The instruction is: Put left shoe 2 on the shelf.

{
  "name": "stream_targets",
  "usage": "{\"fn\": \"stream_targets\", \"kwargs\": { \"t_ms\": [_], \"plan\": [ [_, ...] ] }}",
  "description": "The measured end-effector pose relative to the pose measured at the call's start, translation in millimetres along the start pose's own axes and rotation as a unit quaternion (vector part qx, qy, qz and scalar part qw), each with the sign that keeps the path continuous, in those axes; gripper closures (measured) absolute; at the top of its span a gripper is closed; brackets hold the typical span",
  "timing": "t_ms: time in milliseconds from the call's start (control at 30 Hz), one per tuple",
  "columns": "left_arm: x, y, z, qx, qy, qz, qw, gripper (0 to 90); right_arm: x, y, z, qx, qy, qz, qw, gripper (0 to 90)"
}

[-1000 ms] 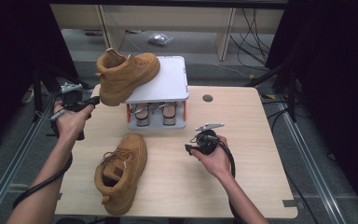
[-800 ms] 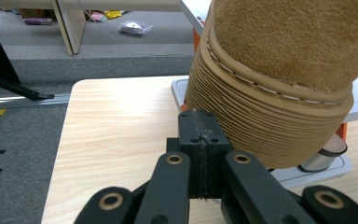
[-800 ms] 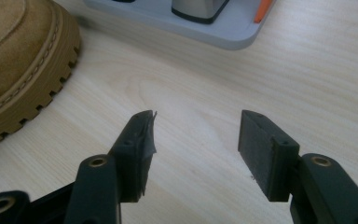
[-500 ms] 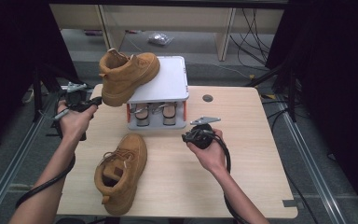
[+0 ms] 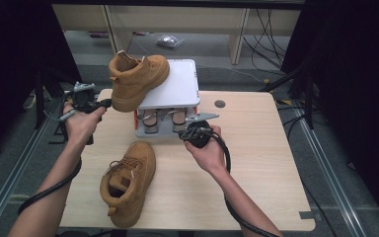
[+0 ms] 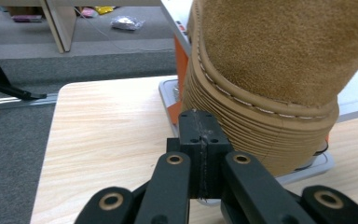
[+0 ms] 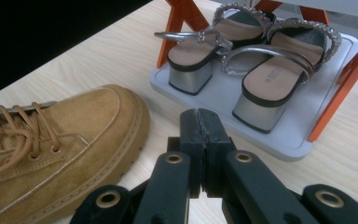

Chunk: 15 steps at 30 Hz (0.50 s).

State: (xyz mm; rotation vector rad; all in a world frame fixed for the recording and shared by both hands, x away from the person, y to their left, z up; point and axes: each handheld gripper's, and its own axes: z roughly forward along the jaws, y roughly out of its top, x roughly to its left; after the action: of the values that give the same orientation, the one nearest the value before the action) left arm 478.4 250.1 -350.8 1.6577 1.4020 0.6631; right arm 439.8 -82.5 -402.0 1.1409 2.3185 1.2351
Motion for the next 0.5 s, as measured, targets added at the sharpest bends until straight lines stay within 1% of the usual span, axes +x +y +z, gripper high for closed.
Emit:
{"fn": "stream_targets", "kwargs": {
  "t_ms": [33,67,100,133,200,233,267,300,333,367,400,433,467,500],
  "plan": [
    [-2.0,0.4,0.9,0.001,-0.003,0.000,1.0000,89.8,0.1,0.2,0.4,-0.003,0.000,-0.003,1.0000,90.0],
    [-4.2,0.8,1.8,-0.001,-0.006,0.001,1.0000,89.7,0.1,0.4,0.2,-0.003,0.000,0.000,1.0000,90.0],
    [-7.2,1.4,2.9,0.002,-0.007,0.003,1.0000,89.7,-0.6,0.2,0.4,-0.005,-0.001,-0.004,1.0000,90.0],
    [-10.4,2.4,3.7,0.001,-0.004,0.009,1.0000,89.8,-0.7,-0.1,0.7,-0.005,0.001,-0.002,1.0000,90.0],
    [-15.5,4.0,6.6,0.006,-0.010,0.012,0.9999,89.7,-0.7,-0.9,0.0,-0.001,0.001,0.005,1.0000,90.0],
    [-17.5,4.3,7.8,0.008,-0.013,0.014,0.9998,89.7,-1.6,-1.3,-0.4,-0.003,-0.001,0.001,1.0000,90.0],
    [-19.6,4.6,9.0,0.007,-0.015,0.013,0.9998,89.7,-1.7,-1.5,-1.0,-0.003,0.000,0.003,1.0000,90.0],
    [-22.6,5.3,10.5,0.008,-0.016,0.016,0.9997,89.7,-2.8,-1.6,-0.1,-0.009,0.001,-0.004,1.0000,90.0],
    [-24.4,5.7,11.5,0.008,-0.017,0.017,0.9997,89.8,-3.2,-2.3,-0.7,-0.009,0.000,-0.001,1.0000,90.0],
    [-26.6,6.3,12.8,0.009,-0.018,0.017,0.9996,89.8,-4.6,-2.0,-0.5,-0.011,0.002,-0.011,0.9999,90.0],
    [-27.9,6.8,13.6,0.010,-0.020,0.017,0.9996,89.8,-4.0,-1.9,-1.8,-0.008,0.003,-0.003,1.0000,90.0],
    [-30.2,7.4,15.3,0.011,-0.021,0.017,0.9996,89.7,-2.7,-2.4,-2.5,-0.006,0.000,0.011,0.9999,90.0],
    [-32.0,7.6,16.7,0.010,-0.021,0.019,0.9995,89.7,-2.8,-2.6,-3.3,-0.005,0.000,0.010,0.9999,90.0],
    [-33.6,7.7,17.8,0.010,-0.021,0.019,0.9995,89.7,-3.7,-2.8,-4.0,-0.003,-0.004,0.004,1.0000,90.0]
  ]
}}
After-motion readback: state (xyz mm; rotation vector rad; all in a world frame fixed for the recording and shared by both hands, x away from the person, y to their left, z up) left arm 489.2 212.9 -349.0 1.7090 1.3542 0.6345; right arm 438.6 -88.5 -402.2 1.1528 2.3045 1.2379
